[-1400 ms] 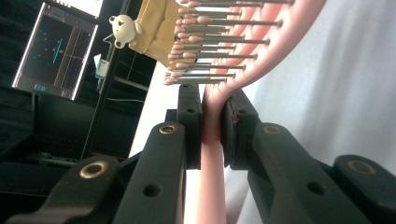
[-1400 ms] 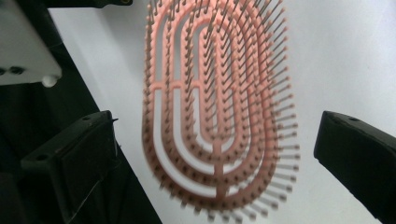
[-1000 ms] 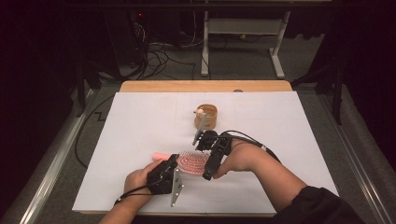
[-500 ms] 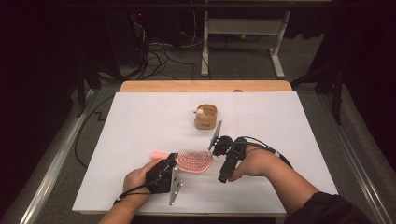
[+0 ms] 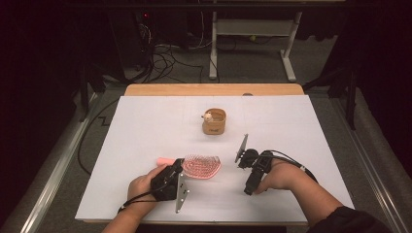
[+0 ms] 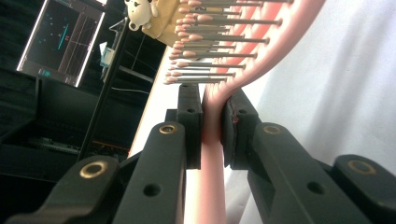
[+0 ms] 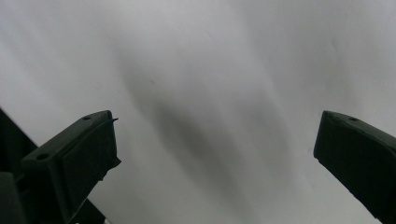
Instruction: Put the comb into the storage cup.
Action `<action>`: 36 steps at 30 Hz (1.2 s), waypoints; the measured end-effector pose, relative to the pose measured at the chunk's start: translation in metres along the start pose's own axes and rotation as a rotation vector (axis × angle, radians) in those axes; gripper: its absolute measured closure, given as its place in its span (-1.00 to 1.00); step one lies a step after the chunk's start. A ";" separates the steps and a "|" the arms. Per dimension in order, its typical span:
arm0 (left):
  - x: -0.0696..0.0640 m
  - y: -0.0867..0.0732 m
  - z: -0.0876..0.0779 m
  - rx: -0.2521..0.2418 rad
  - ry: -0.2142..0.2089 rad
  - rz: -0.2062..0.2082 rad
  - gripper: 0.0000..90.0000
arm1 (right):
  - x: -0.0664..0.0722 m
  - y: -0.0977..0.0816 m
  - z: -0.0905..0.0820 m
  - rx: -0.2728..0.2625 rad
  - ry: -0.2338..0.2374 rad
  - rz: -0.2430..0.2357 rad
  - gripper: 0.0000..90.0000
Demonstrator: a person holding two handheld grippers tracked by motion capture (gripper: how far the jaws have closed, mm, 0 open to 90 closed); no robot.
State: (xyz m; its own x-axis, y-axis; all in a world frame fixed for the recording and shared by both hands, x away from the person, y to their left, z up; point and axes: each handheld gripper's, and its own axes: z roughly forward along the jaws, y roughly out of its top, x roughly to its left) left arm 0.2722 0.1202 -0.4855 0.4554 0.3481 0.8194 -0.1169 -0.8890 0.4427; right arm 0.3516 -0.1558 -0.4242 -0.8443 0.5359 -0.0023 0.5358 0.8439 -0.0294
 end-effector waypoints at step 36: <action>0.004 -0.004 0.000 0.003 0.007 -0.043 0.78 | -0.027 -0.061 0.030 -0.671 -0.077 0.202 -1.00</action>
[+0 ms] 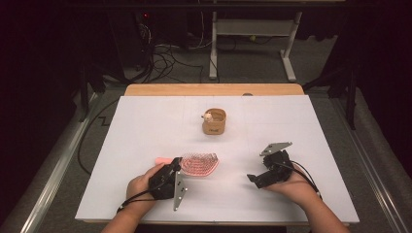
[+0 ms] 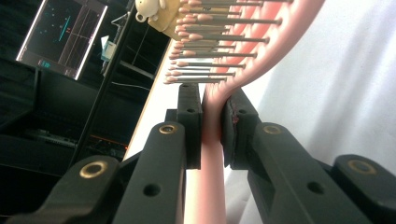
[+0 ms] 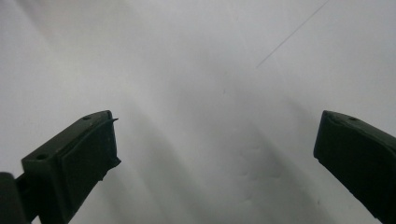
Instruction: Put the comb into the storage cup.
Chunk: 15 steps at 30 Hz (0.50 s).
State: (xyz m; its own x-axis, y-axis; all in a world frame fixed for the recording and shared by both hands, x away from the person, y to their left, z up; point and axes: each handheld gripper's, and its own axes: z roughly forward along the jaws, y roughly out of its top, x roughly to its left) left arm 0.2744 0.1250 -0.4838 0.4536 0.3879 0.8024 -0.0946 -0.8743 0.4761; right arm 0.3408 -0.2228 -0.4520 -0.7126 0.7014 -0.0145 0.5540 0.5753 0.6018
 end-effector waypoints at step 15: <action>0.004 -0.003 0.001 0.008 -0.007 -0.036 0.78 | 0.005 -0.016 0.005 -0.301 -0.041 0.094 -1.00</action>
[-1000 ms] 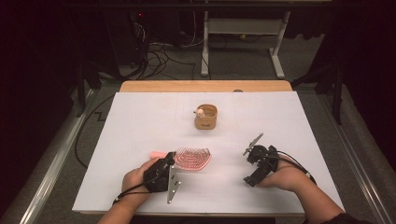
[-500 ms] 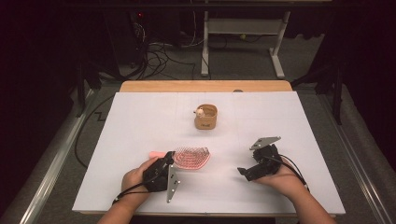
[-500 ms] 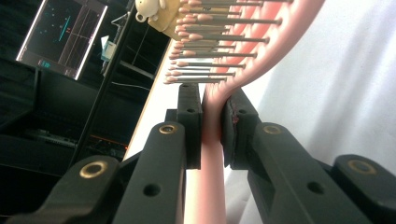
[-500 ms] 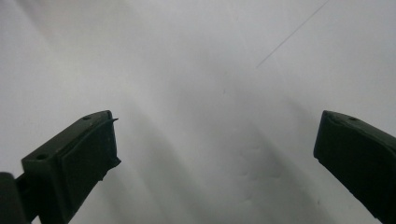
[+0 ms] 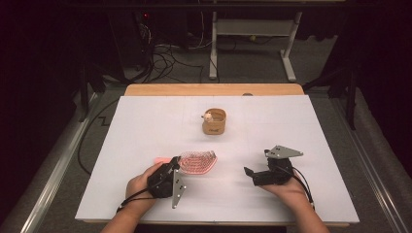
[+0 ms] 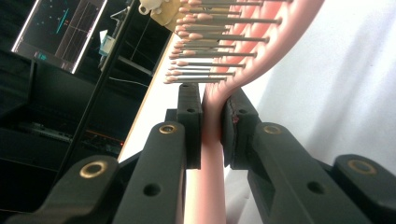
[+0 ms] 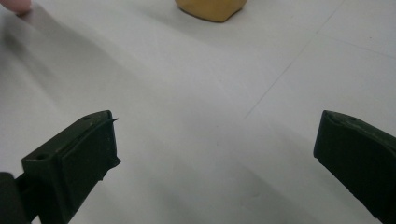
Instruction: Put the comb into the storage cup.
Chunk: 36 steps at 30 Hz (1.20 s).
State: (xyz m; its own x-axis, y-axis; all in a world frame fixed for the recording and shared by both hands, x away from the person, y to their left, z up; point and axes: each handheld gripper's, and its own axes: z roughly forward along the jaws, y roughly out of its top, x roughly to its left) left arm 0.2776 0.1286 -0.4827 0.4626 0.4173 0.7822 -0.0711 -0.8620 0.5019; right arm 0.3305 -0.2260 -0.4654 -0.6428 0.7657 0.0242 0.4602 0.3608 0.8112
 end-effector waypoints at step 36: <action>0.026 -0.011 -0.003 -0.040 -0.059 -0.261 0.78 | 0.002 -0.019 -0.023 -0.262 -0.047 0.080 -1.00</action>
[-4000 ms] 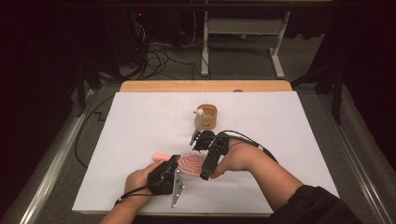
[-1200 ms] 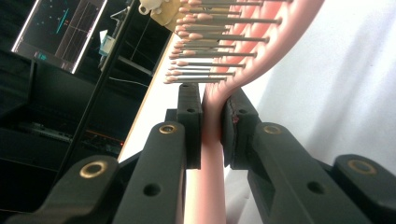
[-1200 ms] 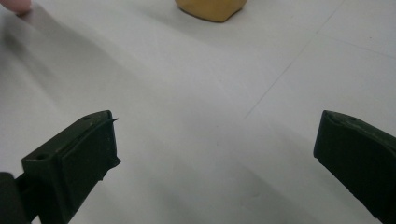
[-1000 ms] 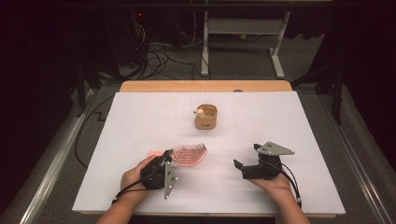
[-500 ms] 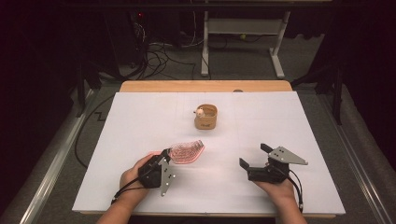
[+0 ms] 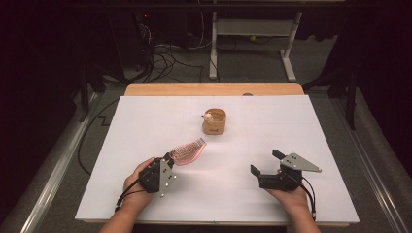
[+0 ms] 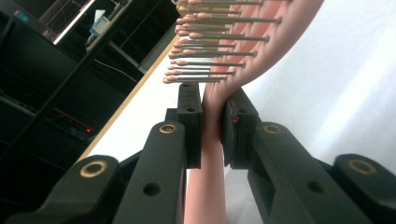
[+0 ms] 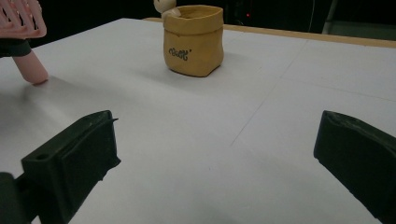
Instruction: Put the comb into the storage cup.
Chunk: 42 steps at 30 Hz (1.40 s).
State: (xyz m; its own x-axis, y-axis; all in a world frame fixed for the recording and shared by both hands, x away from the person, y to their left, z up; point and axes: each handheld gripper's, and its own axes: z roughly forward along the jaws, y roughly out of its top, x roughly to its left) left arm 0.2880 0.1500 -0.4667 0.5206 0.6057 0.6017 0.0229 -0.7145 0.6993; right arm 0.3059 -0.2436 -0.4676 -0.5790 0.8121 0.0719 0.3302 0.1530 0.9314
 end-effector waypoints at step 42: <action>0.025 -0.008 -0.008 -0.139 -0.170 -0.383 0.78 | -0.001 0.000 -0.002 -0.005 -0.001 0.022 -1.00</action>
State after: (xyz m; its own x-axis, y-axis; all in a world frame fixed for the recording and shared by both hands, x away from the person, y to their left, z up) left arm 0.2942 0.1733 -0.4538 0.6301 0.7433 0.2247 0.1330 -0.3885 0.9118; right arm 0.3056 -0.2457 -0.4672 -0.5709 0.8158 0.0921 0.3391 0.1322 0.9314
